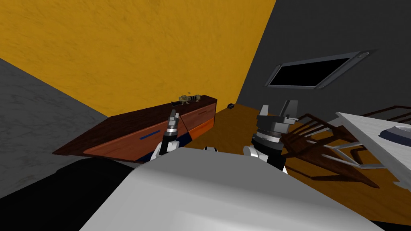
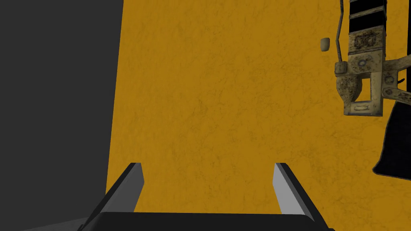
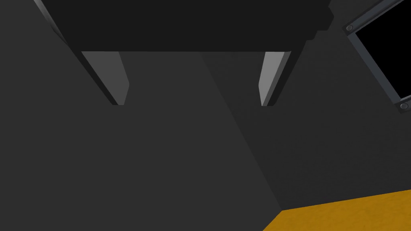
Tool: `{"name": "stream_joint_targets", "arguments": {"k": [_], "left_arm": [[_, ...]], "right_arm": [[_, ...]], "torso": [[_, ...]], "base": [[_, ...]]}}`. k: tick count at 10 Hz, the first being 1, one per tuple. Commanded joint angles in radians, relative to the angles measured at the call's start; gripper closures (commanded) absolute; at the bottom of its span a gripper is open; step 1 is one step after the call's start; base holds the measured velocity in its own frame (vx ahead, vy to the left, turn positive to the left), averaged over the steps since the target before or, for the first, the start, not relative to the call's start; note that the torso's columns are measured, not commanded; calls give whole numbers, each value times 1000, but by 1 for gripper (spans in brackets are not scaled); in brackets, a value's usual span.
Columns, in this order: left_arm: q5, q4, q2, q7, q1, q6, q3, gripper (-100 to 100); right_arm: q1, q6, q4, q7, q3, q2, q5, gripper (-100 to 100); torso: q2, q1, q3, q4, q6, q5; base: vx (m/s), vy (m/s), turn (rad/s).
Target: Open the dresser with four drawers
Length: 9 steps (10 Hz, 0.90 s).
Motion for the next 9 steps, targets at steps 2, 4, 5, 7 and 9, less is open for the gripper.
{"name": "stream_joint_targets", "arguments": {"k": [2,4,5,7,9], "left_arm": [[5,97,12,-5,-16,-4,26,-100],[9,148,18,-6,-27,-4,41,-100],[11,172,20,-7,-32,-4,48,-100],[15,220,25,-8,-42,-4,62,-100],[18,267,29,-9,-51,-4,77,-100]], "right_arm": [[0,0,0,0,0,0,0,0],[0,0,0,0,0,0,0,0],[0,0,0,0,0,0,0,0],[0,0,0,0,0,0,0,0],[0,0,0,0,0,0,0,0]], "torso": [[0,2,0,0,0,0],[0,2,0,0,0,1],[-1,2,0,0,0,1],[0,0,0,0,0,0],[-1,2,-1,0,0,1]], "base": [[147,-101,66],[145,-94,59],[140,-94,60],[132,-109,63],[142,-93,59]]}}
